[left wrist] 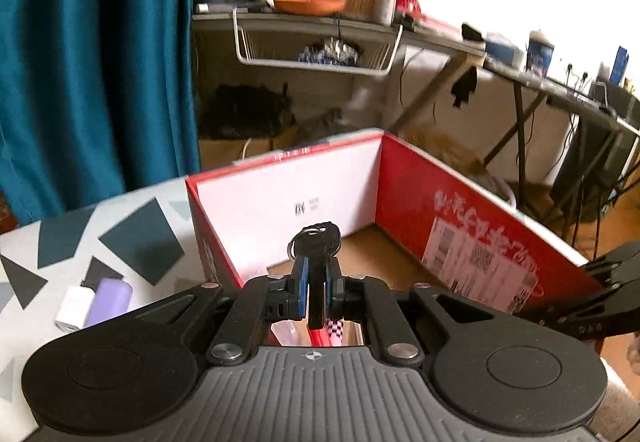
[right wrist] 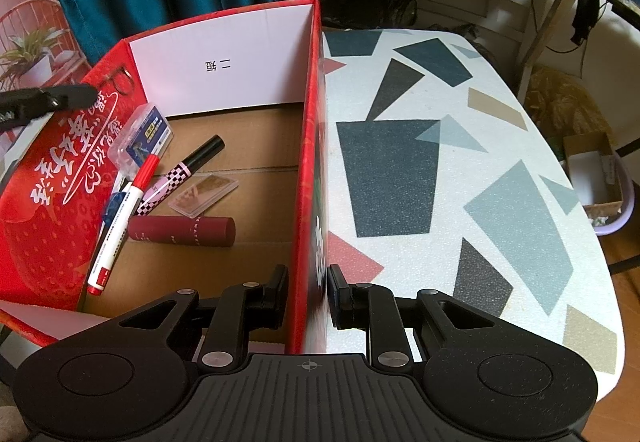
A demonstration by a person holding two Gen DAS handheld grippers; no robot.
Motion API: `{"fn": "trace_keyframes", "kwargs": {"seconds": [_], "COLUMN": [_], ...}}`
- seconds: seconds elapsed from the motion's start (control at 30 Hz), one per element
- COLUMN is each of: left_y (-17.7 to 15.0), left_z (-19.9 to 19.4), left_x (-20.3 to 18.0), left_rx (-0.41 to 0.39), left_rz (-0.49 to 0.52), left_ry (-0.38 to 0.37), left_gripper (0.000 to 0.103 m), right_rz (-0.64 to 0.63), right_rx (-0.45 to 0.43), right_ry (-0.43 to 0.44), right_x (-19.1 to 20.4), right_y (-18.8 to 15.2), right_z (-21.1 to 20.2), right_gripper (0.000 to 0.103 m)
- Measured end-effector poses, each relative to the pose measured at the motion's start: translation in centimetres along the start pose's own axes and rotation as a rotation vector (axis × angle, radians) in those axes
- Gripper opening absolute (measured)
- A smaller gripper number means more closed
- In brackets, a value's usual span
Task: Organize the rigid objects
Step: 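Carry the key into the red box and open the left gripper, then return the left tool and grasp the lavender power bank across its length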
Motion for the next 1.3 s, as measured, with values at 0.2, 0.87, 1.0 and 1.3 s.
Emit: {"fn": "trace_keyframes", "kwargs": {"seconds": [0.2, 0.87, 1.0, 1.3], "left_y": [-0.3, 0.3, -0.6, -4.3], "left_z": [0.4, -7.8, -7.6, -3.6], "left_x": [0.9, 11.6, 13.4, 15.8], "left_rx": [0.018, -0.141, -0.131, -0.006], "left_rz": [-0.030, -0.322, -0.352, -0.392], "left_ry": [-0.017, 0.257, 0.316, 0.330], "left_gripper": [0.010, 0.040, 0.057, 0.058], "right_rz": [-0.001, 0.003, 0.003, -0.004], "right_rx": [0.001, 0.002, 0.002, 0.006], "right_ry": [-0.001, 0.001, 0.000, -0.001], "right_x": [0.0, 0.1, 0.1, 0.1], "right_y": [0.0, 0.1, 0.1, 0.1], "right_z": [0.0, 0.0, 0.0, 0.0], "right_gripper": [0.020, 0.020, 0.020, 0.020]}}
Point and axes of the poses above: each gripper's, at about its wrist camera, not at the fingertips, and z roughly the way its jaws point, x to its left, y to its top, the point moved 4 cm from there along z, roughly the way its jaws point, and after that the axes turned 11 degrees about -y, right-handed, at the moved point
